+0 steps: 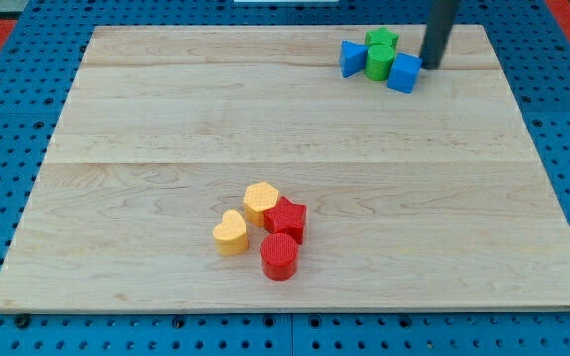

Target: Move your arm to the bottom center

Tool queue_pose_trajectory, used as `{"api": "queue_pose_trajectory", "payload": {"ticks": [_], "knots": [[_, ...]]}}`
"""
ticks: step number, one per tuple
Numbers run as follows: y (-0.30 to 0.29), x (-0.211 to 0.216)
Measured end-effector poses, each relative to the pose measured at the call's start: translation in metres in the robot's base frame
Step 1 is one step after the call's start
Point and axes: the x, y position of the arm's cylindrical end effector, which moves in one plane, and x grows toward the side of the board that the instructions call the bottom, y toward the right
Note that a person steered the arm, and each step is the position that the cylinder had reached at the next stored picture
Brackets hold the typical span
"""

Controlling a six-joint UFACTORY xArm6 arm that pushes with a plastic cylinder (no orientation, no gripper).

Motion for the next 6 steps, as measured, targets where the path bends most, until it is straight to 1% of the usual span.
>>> {"api": "queue_pose_trajectory", "payload": {"ticks": [1, 2, 3, 4, 5, 6], "knots": [[0.036, 0.085], [0.042, 0.193], [0.013, 0.277], [-0.062, 0.297], [-0.160, 0.296], [-0.210, 0.273]]}}
